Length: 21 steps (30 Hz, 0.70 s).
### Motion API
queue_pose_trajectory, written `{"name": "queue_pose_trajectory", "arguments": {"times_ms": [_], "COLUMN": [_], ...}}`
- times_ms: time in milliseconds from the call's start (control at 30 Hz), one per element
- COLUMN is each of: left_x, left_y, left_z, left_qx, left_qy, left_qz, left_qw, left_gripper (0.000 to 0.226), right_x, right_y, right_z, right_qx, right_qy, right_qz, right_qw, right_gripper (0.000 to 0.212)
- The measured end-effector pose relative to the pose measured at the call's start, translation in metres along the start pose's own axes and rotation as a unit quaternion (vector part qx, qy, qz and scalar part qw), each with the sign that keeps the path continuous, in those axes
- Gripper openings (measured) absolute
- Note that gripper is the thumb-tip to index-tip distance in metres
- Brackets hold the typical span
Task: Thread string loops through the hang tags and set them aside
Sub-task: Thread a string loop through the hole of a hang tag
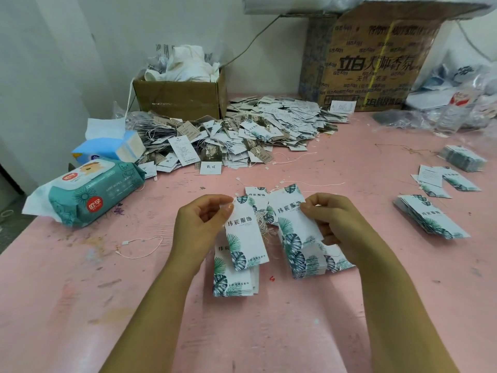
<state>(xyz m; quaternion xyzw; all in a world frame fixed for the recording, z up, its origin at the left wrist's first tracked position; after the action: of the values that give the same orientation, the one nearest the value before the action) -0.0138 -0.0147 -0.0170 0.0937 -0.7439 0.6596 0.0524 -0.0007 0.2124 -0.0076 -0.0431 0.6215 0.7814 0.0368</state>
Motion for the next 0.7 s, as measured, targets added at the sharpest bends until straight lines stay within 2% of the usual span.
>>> {"name": "queue_pose_trajectory", "arguments": {"times_ms": [100, 333, 500, 633, 700], "left_x": [-0.004, -0.010, -0.009, -0.009, -0.009], "left_y": [-0.003, 0.003, 0.005, 0.006, 0.007], "left_z": [-0.009, -0.022, -0.021, -0.022, -0.021], "left_qx": [-0.010, -0.027, -0.030, -0.030, -0.029], "left_qy": [0.017, 0.030, 0.021, 0.029, 0.028], "left_qz": [0.001, 0.014, 0.021, 0.027, 0.028], "left_qw": [1.000, 0.999, 0.999, 0.999, 0.999], "left_gripper": [0.008, 0.026, 0.031, 0.032, 0.032], "right_x": [-0.002, -0.003, 0.002, 0.005, 0.006], "right_y": [0.002, -0.002, 0.000, 0.004, 0.005], "right_z": [-0.019, -0.050, -0.046, -0.042, -0.040], "right_qx": [0.015, -0.027, -0.070, -0.156, -0.164], "right_qy": [0.045, 0.074, 0.003, -0.054, -0.075], "right_qz": [-0.003, -0.004, 0.066, 0.139, 0.158], "right_qw": [0.999, 0.997, 0.995, 0.976, 0.971], "right_gripper": [0.023, 0.013, 0.008, 0.019, 0.021]}}
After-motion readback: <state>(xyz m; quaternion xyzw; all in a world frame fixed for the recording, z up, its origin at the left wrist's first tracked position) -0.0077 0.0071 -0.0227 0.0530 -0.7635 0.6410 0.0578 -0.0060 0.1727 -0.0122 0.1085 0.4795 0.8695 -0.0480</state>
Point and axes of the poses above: each hand's wrist, its own x-axis towards the middle knuckle, its own z-axis out of the back of the hand, y = z × x, the point moved 6 cm from there along x, towards the middle knuckle, and after that the axes turned 7 degrees about -x, right-handed, at the moved point
